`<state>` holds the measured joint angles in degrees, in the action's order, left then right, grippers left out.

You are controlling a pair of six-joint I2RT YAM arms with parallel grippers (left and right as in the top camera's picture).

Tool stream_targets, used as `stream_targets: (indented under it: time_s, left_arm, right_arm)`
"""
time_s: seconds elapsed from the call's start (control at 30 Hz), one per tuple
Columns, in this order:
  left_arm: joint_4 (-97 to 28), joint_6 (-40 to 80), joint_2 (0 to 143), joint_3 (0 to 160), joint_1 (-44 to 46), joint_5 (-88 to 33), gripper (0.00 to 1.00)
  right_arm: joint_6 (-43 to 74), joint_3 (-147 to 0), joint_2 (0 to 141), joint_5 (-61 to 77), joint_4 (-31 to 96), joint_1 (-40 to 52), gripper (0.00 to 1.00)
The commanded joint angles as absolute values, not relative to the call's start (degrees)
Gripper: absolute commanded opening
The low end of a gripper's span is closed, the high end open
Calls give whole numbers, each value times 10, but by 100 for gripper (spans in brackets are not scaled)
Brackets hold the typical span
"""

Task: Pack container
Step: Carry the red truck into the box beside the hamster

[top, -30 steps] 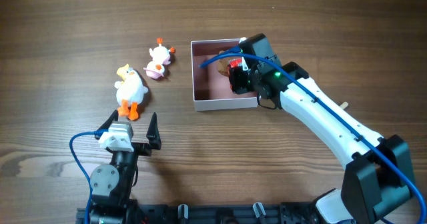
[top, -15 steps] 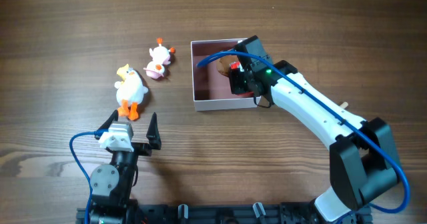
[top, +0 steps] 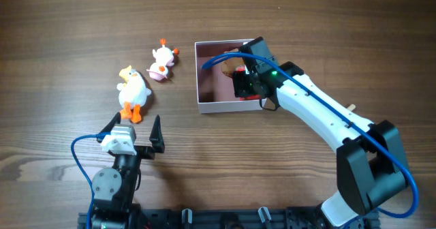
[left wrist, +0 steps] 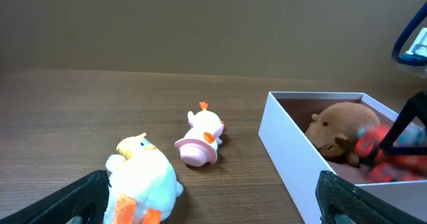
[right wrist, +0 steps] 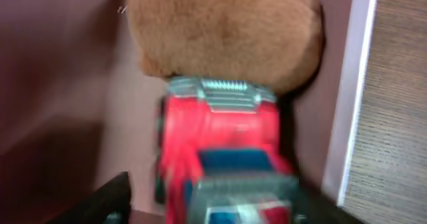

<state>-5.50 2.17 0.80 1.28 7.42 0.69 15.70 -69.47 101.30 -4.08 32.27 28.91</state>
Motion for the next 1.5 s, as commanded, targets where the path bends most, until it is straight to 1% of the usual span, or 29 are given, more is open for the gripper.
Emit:
stream_targets:
  time_s: [0.0, 0.27, 0.37, 0.4, 0.47, 0.5, 0.53, 0.57, 0.6, 0.63, 0.77, 1.0, 1.07, 1.2, 1.47]
  left_arm:
    - [-53, 13, 4, 10, 72, -2, 100]
    - [-53, 13, 4, 10, 72, -2, 100]
    - [-53, 13, 4, 10, 72, -2, 100]
    - [-53, 13, 4, 10, 72, -2, 100]
    - [-53, 13, 4, 10, 72, -2, 100]
    - [-53, 13, 4, 10, 72, -2, 100]
    - [-53, 13, 4, 10, 72, -2, 100]
    - [-53, 13, 4, 10, 72, -2, 100]
    - [-53, 13, 4, 10, 72, -2, 100]
    - [-53, 13, 4, 10, 72, -2, 100]
    - [-53, 13, 4, 10, 72, -2, 100]
    - [-53, 13, 4, 10, 72, -2, 100]
    - [-53, 13, 4, 10, 72, -2, 100]
    - [-53, 13, 4, 10, 72, -2, 100]
    - [-53, 13, 4, 10, 72, -2, 100]
  right_arm:
    - [152, -708, 1017, -36, 322, 291, 75]
    - [150, -717, 1017, -31, 319, 291, 73]
    - [142, -741, 1017, -27, 331, 295, 67]
    - [130, -753, 1017, -25, 338, 300, 60]
    - [117, -773, 1016, -25, 347, 312, 51]
    - [114, -783, 1014, -23, 350, 323, 40]
    - [104, -785, 1014, -14, 349, 333, 26]
    - [105, -785, 1014, -12, 349, 340, 21]
    - [105, -784, 1016, -12, 350, 351, 10]
    - [105, -783, 1018, -13, 350, 360, 4]
    - [105, -781, 1045, -44, 324, 388, 4]
    - [105, -781, 1101, -54, 326, 389, 4]
    - [105, -781, 1109, -75, 328, 389, 4]
    - [105, -781, 1109, -123, 353, 388, 4]
    - [106, -782, 1109, -133, 396, 370, 4]
